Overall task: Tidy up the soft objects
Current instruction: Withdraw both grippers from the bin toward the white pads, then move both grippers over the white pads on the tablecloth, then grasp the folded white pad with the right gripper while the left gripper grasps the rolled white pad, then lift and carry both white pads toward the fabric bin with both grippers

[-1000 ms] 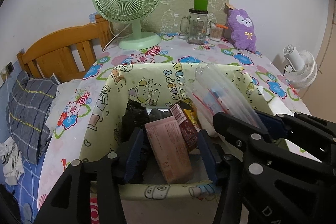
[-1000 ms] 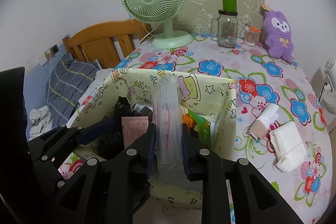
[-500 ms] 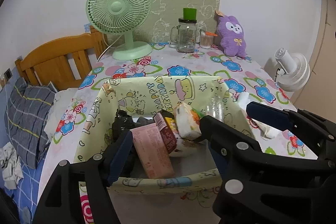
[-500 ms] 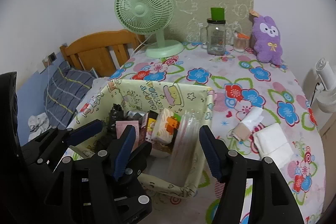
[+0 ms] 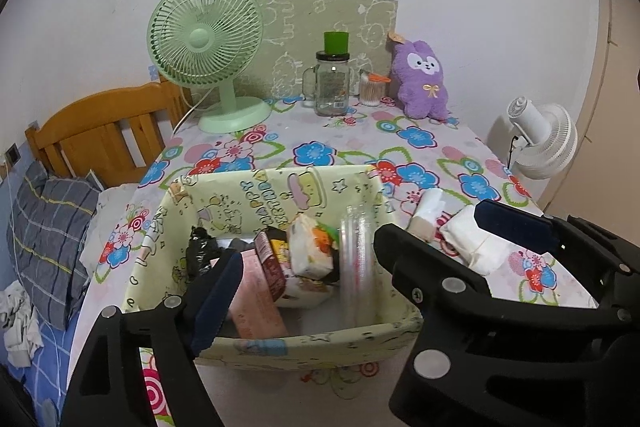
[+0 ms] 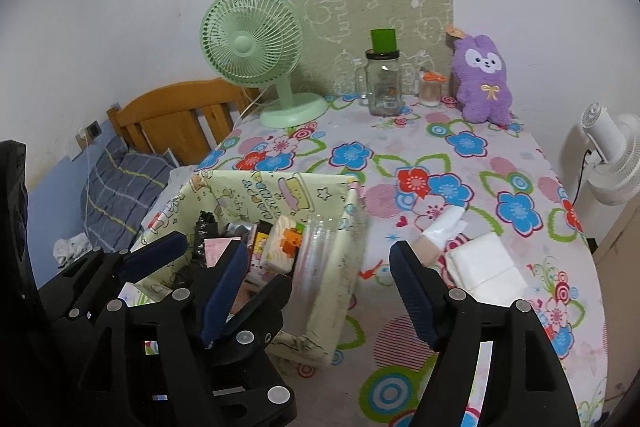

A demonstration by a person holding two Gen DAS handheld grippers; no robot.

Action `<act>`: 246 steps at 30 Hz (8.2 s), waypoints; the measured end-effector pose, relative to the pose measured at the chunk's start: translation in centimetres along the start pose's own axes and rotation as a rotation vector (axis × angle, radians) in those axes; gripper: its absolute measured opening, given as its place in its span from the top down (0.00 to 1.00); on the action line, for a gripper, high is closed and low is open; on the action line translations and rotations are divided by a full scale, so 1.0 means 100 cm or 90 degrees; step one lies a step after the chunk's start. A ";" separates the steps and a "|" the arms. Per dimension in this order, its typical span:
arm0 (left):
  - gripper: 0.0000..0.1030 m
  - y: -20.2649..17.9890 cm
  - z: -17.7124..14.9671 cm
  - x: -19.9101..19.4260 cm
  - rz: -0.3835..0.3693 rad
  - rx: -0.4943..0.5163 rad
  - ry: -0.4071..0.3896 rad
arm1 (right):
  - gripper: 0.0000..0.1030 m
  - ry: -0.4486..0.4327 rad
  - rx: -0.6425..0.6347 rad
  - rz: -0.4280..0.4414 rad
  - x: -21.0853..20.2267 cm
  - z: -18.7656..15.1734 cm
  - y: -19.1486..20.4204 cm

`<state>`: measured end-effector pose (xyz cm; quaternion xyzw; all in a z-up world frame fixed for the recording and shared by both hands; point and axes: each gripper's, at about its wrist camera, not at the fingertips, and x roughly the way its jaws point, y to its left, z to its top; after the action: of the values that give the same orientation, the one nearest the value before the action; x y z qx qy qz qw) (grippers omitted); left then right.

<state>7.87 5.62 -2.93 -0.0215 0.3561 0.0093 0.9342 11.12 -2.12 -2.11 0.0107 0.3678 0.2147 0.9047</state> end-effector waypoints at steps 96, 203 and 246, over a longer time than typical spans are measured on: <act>0.05 -0.156 -0.018 0.099 -0.035 0.089 0.106 | 0.08 0.038 0.008 -0.082 0.030 -0.040 -0.174; 0.76 -0.142 0.023 0.180 0.008 0.040 0.146 | 0.69 0.075 0.077 -0.069 0.094 -0.004 -0.201; 0.98 -0.154 0.004 0.102 -0.044 0.064 0.124 | 0.69 0.032 0.092 -0.105 0.026 -0.025 -0.180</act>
<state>16.27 -9.73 -8.93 0.0121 0.4443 -0.0430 0.8947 17.99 -17.74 -8.82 0.0400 0.4047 0.1129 0.9066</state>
